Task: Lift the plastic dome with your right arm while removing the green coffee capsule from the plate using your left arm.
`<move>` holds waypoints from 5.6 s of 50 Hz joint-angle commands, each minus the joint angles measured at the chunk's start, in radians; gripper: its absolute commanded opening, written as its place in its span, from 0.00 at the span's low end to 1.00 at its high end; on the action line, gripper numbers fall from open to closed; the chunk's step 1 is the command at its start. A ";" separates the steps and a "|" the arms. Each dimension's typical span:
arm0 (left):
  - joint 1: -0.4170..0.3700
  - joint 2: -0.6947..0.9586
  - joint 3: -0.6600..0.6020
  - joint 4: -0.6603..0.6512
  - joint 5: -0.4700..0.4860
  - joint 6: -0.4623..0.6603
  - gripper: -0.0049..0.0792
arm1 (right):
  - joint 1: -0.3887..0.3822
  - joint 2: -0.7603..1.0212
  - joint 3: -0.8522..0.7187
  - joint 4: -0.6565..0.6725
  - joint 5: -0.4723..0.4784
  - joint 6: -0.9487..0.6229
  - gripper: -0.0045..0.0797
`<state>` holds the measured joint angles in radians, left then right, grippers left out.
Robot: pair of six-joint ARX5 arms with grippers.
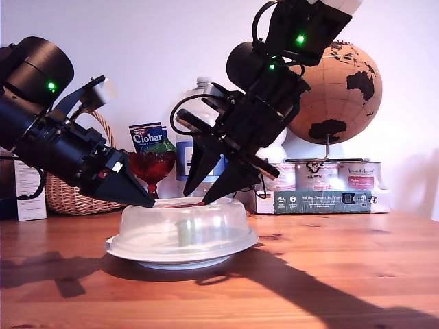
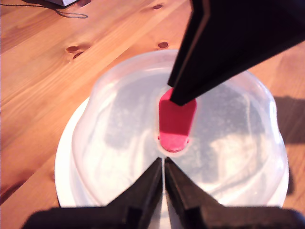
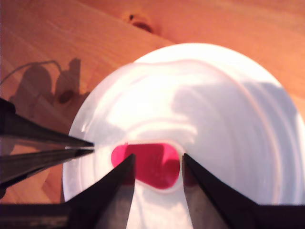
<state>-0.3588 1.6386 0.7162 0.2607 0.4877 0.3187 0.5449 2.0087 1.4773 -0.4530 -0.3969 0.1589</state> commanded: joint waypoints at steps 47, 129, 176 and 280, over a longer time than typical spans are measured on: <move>-0.004 0.026 -0.013 -0.030 -0.018 0.004 0.03 | 0.018 0.044 0.096 -0.085 -0.113 0.028 0.39; -0.004 0.026 -0.013 -0.030 -0.018 0.004 0.03 | 0.052 0.083 0.129 -0.122 -0.066 0.029 0.21; -0.004 0.014 0.055 -0.007 -0.013 -0.086 0.05 | 0.050 0.082 0.135 -0.100 -0.065 -0.085 0.04; 0.082 0.052 0.073 -0.154 0.048 -0.045 0.09 | -0.106 -0.011 0.385 -0.329 0.093 -0.186 0.04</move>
<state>-0.2672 1.6470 0.7937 0.0860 0.5282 0.2523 0.4530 2.0300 1.8500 -0.7830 -0.3035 -0.0238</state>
